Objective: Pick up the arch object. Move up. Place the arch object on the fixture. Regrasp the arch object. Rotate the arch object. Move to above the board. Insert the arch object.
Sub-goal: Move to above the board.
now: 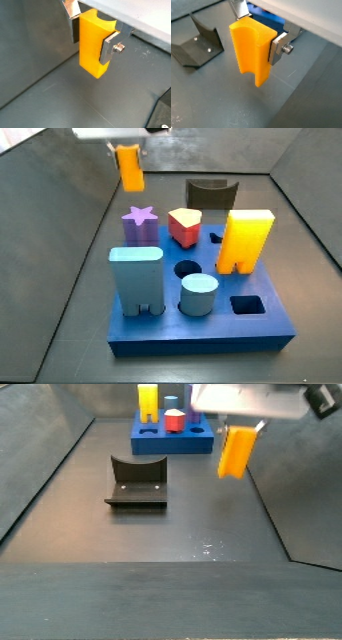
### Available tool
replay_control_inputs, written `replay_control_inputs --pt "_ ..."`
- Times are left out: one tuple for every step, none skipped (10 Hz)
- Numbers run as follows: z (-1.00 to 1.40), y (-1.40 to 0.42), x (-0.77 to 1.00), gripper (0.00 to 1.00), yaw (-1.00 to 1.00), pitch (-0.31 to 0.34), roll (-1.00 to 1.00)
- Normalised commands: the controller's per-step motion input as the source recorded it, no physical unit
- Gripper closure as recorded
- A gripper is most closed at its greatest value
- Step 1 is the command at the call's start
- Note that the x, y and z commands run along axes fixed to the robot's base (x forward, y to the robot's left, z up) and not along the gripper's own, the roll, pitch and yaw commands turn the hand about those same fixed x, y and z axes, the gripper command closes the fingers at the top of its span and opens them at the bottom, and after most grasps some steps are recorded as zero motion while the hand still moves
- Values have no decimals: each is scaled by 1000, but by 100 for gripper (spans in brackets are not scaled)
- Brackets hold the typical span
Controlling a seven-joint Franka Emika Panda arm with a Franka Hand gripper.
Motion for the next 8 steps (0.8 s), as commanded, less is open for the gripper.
replay_control_inputs --pt "1000 -85 -148 100 -45 31 -100" --pt "1000 -79 -142 100 -36 30 -88" --pt "1000 -74 -136 100 -30 25 -78" --pt "1000 -70 -131 100 -24 25 -67" --pt "1000 -64 -122 100 -17 24 -54" --pt "1000 -60 -116 100 -11 26 -45" --pt "1000 -56 -104 100 -5 30 -34" --pt "1000 -53 -93 100 0 40 -27"
